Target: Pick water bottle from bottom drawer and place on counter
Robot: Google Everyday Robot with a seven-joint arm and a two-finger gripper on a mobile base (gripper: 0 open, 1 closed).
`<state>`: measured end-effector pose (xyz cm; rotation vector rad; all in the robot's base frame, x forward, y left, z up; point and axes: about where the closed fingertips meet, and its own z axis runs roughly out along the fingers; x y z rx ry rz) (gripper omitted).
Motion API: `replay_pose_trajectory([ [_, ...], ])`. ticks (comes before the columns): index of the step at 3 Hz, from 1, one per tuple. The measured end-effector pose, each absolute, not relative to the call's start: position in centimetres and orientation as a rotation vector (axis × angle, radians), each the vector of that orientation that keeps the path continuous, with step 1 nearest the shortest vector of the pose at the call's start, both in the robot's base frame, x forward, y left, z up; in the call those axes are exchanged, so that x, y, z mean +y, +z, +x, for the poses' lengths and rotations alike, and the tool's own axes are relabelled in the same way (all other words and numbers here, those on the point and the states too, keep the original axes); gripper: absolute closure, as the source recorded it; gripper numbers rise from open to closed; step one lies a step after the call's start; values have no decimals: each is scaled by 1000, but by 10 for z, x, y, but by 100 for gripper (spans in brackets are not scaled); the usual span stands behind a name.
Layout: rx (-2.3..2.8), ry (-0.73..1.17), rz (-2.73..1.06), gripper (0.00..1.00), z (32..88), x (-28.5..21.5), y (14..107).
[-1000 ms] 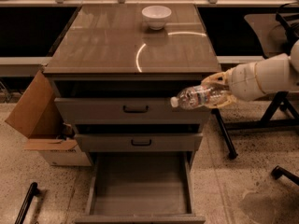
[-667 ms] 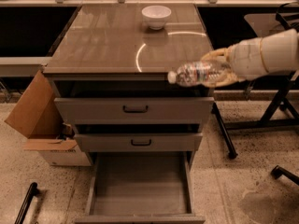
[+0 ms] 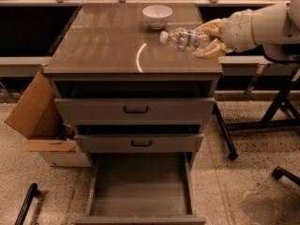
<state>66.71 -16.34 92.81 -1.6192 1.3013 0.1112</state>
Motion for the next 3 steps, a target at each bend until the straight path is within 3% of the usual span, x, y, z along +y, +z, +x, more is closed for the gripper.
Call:
replay_pose_trajectory([
  [3, 1459, 290, -1604, 100, 737, -129, 913],
])
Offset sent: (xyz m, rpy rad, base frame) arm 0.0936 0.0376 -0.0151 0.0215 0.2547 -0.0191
